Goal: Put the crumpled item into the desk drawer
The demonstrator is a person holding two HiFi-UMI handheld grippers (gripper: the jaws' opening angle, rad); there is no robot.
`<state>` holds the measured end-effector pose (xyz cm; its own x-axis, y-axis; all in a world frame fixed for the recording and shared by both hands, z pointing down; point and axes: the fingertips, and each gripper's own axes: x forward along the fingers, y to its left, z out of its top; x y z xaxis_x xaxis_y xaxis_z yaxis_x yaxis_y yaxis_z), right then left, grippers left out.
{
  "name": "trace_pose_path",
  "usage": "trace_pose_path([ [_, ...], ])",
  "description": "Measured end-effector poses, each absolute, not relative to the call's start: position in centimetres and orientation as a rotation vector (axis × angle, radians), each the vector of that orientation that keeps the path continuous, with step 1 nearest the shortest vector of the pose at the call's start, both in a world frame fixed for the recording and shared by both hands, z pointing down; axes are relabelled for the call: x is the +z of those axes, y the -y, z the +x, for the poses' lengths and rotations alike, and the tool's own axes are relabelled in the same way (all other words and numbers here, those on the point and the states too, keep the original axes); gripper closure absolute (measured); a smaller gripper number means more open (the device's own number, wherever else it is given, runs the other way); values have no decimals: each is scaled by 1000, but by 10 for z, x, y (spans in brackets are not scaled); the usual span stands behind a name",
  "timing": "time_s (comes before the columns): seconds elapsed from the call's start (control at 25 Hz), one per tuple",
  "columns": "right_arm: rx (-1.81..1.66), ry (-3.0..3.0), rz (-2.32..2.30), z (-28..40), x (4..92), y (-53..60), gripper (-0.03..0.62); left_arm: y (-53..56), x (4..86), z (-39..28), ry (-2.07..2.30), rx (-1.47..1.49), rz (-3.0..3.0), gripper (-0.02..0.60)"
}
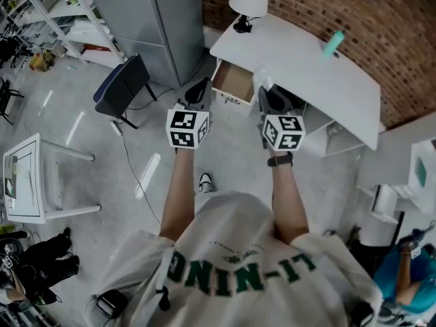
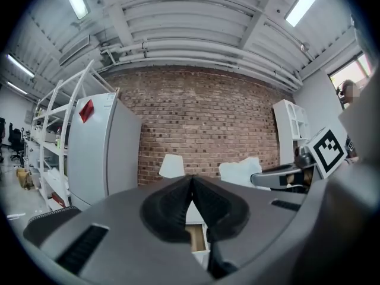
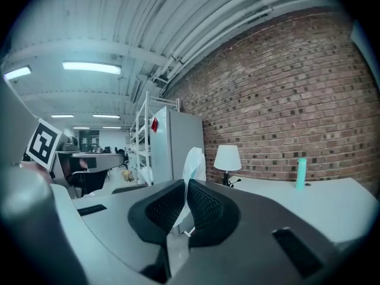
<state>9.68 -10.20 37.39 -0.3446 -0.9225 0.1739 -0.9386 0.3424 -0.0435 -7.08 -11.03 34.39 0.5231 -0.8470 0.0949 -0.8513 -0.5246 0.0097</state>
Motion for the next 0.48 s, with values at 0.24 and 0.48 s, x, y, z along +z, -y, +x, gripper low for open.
trace_pose_path([
  [0.24,266,2431,1751,82,390,148,579,167,363,-85,1439,162,2694,580],
  [0.48,337,2393,1770,71,415,174,579,201,383,-86,1334,189,2737,580],
])
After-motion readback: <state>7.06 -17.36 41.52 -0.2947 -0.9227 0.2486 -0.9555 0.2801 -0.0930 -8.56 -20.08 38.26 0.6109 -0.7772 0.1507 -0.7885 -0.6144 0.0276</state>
